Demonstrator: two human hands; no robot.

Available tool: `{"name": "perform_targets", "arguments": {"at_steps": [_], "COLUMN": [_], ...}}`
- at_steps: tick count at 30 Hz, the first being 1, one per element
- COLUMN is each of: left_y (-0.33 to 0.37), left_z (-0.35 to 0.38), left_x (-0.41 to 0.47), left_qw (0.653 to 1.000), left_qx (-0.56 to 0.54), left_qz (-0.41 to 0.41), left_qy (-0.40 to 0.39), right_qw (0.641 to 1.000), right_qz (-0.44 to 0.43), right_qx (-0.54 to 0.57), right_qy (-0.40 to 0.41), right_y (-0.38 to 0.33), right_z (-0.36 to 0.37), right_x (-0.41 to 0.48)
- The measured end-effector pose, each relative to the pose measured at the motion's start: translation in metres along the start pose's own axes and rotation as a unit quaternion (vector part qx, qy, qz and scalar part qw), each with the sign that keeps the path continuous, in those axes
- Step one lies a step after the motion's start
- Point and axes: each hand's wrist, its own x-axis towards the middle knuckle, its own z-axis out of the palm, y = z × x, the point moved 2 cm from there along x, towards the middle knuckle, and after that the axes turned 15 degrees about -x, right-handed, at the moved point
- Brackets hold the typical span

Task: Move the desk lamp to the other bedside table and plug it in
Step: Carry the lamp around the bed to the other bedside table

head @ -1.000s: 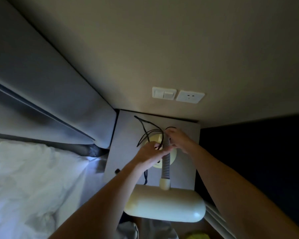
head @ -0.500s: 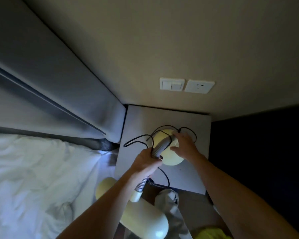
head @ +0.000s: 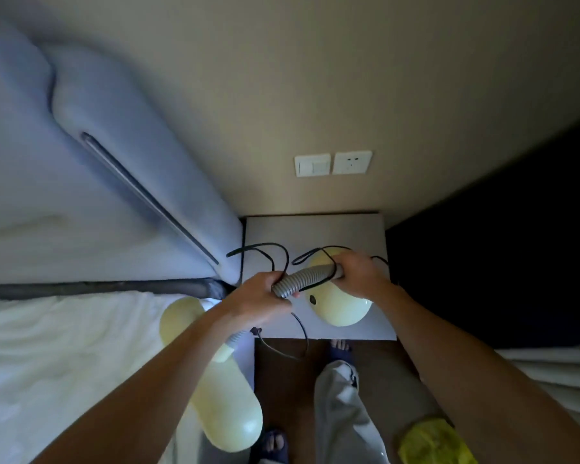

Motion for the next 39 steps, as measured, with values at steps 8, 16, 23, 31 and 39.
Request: {"name": "perform_targets", "arguments": {"at_steps": [8, 16, 23, 31, 39], "left_y": [0.022, 0.064, 0.07, 0.015, -0.107], "left_z": [0.015, 0.129, 0.302, 0.47, 0.624], "left_x": [-0.115, -0.212, -0.323, -0.473, -0.67], "left_qw": [0.972, 0.905, 0.78, 0.644, 0.529], "left_qx": [0.145, 0.242, 0.362, 0.414, 0.445], "left_qz": [0.163, 0.302, 0.39, 0.45, 0.475], "left_qy": [-0.085, -0.179, -0.328, -0.459, -0.544], "right_qw": [0.988, 0.925, 0.829, 0.733, 0.652], "right_qz": [0.137, 0.358, 0.531, 0.663, 0.74], "right_qx": [-0.019, 0.028, 0.044, 0.054, 0.059], "right_qy": [0.065, 0.121, 0.168, 0.141, 0.155], "right_y": [-0.045, -0.068, -0.069, -0.13, -0.23], "right_z": [-0.063, -0.071, -0.019, 0.058, 0.166], "right_x": [-0.193, -0.429, -0.659, -0.895, -1.134]}}
